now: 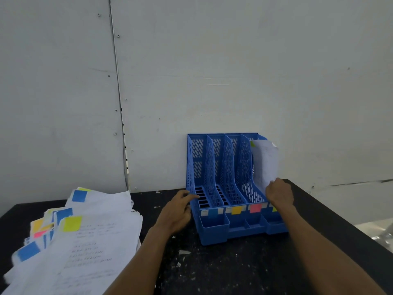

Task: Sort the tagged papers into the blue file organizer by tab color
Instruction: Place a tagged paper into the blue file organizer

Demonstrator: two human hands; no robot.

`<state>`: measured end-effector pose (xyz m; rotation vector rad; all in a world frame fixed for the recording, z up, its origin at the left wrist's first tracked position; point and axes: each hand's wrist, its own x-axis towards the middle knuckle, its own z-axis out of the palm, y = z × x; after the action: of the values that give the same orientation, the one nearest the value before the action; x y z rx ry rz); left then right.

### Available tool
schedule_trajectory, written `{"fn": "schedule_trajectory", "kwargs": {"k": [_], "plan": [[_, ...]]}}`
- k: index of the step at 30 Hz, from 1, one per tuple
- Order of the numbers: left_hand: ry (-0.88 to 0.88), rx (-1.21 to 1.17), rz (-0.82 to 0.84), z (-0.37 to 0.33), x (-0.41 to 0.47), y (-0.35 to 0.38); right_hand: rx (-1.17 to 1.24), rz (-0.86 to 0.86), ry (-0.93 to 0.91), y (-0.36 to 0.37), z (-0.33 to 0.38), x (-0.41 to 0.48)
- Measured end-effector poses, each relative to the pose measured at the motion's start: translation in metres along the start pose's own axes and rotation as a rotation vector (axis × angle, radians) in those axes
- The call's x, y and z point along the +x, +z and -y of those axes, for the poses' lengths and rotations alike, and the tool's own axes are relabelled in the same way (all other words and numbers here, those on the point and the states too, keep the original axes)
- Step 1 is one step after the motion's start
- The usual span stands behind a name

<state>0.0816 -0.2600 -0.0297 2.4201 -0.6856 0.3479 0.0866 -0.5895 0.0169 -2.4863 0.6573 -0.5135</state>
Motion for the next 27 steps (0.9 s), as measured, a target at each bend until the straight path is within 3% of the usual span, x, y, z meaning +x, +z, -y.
{"fn": "schedule_trajectory", "kwargs": {"k": [14, 19, 22, 25, 27], "plan": [[0.017, 0.029, -0.019, 0.001, 0.0, 0.004, 0.192, -0.066, 0.123, -0.005, 0.007, -0.016], [-0.033, 0.053, -0.01, 0.01, -0.009, -0.011, 0.186, -0.213, 0.172, -0.005, 0.03, -0.028], [-0.133, 0.097, -0.034, 0.03, -0.028, -0.039, 0.209, -0.305, 0.064, 0.002, 0.07, -0.049], [-0.277, 0.213, -0.077, 0.056, -0.053, -0.068, 0.27, -0.41, -0.161, 0.019, 0.116, -0.076], [-0.403, 0.325, -0.104, 0.075, -0.077, -0.087, 0.373, -0.393, -0.343, 0.035, 0.149, -0.105]]}}
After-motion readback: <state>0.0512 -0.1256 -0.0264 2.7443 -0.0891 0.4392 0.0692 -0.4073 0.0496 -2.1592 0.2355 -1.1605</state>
